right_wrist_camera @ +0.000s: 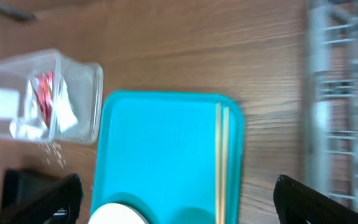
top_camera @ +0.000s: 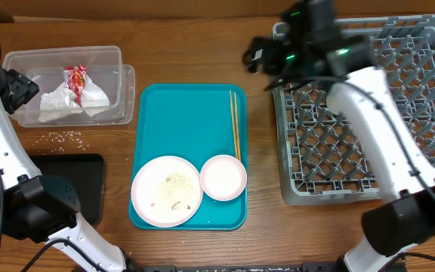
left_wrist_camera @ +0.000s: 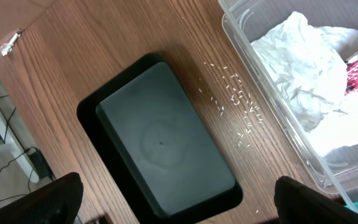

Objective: Sort waste into correct bins and load items into the dishwasher
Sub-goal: 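Move the right gripper back over the teal tray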

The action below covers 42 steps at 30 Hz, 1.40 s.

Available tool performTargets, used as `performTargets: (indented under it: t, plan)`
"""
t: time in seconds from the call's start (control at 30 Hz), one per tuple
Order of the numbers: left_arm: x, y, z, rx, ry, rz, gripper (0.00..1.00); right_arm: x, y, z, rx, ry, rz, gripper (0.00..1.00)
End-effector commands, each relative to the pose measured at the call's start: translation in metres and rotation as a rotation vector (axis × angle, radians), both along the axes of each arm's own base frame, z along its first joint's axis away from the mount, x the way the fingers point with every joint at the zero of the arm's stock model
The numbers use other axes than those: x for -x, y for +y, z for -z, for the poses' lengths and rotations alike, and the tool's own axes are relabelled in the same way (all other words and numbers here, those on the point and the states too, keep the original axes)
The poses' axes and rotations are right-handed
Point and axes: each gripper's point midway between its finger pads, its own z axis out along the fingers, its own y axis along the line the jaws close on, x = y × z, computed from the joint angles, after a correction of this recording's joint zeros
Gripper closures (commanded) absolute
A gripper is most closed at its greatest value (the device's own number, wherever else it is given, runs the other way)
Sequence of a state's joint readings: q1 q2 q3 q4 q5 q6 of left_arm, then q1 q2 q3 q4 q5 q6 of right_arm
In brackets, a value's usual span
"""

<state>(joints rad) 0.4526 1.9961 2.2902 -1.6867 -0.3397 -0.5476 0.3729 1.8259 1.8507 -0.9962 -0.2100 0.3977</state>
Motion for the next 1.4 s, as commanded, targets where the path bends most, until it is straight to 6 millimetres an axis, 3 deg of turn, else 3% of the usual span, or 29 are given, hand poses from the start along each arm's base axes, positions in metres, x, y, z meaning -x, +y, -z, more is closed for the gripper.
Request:
performTargets:
  t: [0.0, 0.23, 0.8, 0.93, 1.37]
  plan:
    - [0.001, 0.001, 0.005, 0.008, 0.018, 0.003, 0.00, -0.001, 0.013, 0.025, 0.142, -0.015, 0.007, 0.00]
    - [0.001, 0.001, 0.005, 0.008, 0.018, 0.003, 0.00, 0.007, 0.034, 0.028, 0.185, -0.041, -0.023, 0.00]
    - [0.001, 0.001, 0.005, 0.008, 0.018, 0.003, 0.00, 0.015, 0.031, 0.034, 0.201, 0.003, -0.029, 0.00]
    - [0.001, 0.001, 0.005, 0.008, 0.018, 0.003, 0.00, 0.031, 0.026, 0.044, 0.224, 0.075, -0.046, 0.00]
    - [0.001, 0.001, 0.005, 0.008, 0.018, 0.003, 0.00, 0.093, 0.073, 0.054, 0.110, 0.268, -0.236, 0.00]
